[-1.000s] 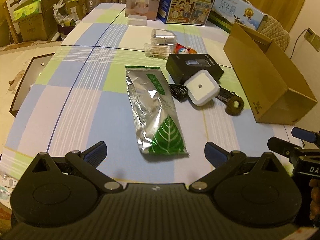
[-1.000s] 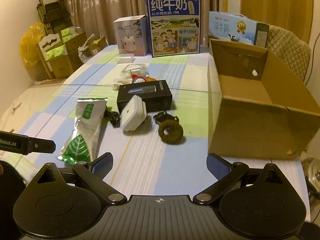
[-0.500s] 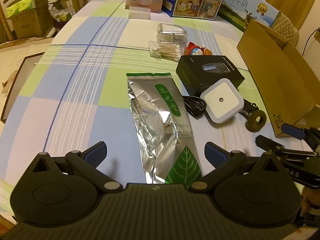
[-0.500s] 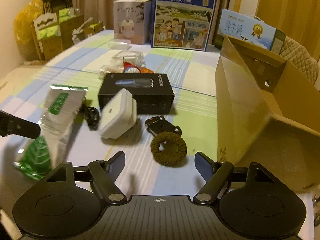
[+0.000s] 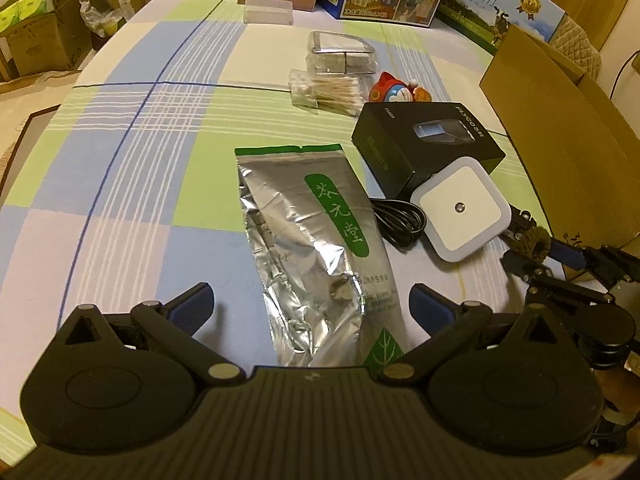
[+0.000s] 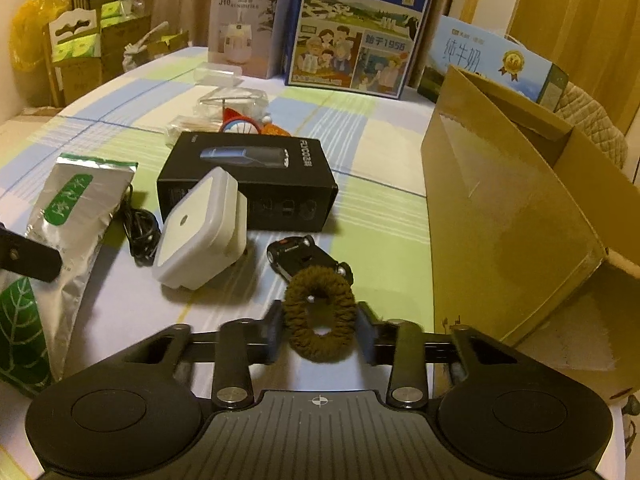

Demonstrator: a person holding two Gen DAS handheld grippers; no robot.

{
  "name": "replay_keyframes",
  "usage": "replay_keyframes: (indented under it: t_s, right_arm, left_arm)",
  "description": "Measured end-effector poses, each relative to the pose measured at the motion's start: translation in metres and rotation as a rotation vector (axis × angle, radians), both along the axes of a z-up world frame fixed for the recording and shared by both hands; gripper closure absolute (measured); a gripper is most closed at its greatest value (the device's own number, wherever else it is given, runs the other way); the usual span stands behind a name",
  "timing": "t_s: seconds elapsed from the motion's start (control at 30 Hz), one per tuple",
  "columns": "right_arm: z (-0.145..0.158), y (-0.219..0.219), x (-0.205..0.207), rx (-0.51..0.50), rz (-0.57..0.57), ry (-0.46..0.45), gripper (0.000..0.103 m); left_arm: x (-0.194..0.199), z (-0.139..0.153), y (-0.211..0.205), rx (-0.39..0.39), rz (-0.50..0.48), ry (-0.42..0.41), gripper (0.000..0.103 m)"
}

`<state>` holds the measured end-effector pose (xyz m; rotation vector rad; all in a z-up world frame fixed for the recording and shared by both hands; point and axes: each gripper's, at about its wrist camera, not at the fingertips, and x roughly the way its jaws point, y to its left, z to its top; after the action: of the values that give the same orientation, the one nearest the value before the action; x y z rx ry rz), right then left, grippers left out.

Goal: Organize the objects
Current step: 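Grasp the brown fuzzy ring with the right tool while the left tool grasps the foil tea bag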

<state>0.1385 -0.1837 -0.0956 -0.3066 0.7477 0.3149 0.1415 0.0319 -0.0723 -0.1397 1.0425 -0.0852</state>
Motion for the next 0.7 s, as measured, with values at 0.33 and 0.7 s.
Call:
replay_keyframes:
  t_s: [0.33, 0.7]
  right_arm:
    - [0.007, -0.003, -0.005, 0.048, -0.007, 0.023, 0.088]
    - [0.011, -0.003, -0.007, 0.081, 0.007, 0.031, 0.088]
  left_arm:
    - [0.008, -0.012, 0.001, -0.038, 0.003, 0.029, 0.006]
    - [0.017, -0.012, -0.003, -0.047, -0.001, 0.028, 0.032]
